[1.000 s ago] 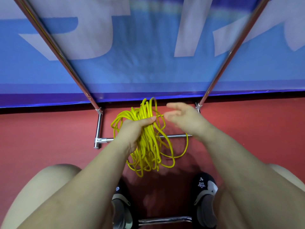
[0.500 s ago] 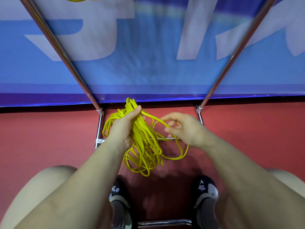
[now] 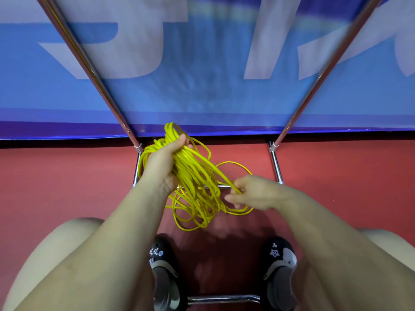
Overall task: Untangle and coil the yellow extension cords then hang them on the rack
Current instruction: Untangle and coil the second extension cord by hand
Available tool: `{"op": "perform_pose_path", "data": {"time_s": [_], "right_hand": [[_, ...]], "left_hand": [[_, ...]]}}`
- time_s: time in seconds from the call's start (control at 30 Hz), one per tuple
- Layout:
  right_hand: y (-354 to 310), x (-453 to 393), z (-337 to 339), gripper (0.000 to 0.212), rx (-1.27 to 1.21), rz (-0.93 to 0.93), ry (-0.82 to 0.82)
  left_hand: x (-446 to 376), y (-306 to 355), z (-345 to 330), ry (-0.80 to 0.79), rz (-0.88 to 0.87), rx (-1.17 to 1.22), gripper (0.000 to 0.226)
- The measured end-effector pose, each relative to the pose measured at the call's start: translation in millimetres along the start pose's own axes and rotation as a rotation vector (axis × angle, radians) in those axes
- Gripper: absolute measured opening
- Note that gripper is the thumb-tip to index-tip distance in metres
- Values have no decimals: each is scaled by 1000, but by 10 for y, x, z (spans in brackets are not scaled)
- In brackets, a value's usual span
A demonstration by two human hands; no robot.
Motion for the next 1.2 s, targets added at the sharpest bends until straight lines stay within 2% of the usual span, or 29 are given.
{"op": "perform_pose_path", "data": {"time_s": [0.07,0.13,0.3,0.4,0.53,0.67,0.73,0.83,1.07,1.2], "right_hand": [[151,45,-8,19,99,-82,-35],[259,70,57,21,43,-116,24],[354,91,36,17,-86,-78,37],[316,134,168,12,-160,-34,172],[231,276,414,13,-450,43,358],[145,342,569,19,-810,43,535],[90,357,614,15,-968,37,581],[-1,346,601,6,-1135,28,559],[-47,157,489,21,-1431,-69,485],[-19,74,435,29,-1498,-142,481]], "left_hand": [[3,129,47,57,-39,53,19],[7,226,98,101,-78,96,20],[22,288,244,172,-120,62,16],[11,352,377,195,-111,35,13],[58,348,525,281,-139,-108,11],[134,301,521,315,-216,-277,13],[162,268,489,313,-239,-350,17],[208,218,423,312,-267,-471,18],[191,48,162,123,-307,-690,21],[194,-85,30,26,-294,-746,18]]}}
Point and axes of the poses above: each hand's wrist, its own x-axis away from the middle knuckle, its own z-axis out of the back of the hand, y = z × x, the point moved 6 cm from there along -x, towards the middle knuckle, and after that the axes turned 2 degrees about -y, right-handed, at the moved point
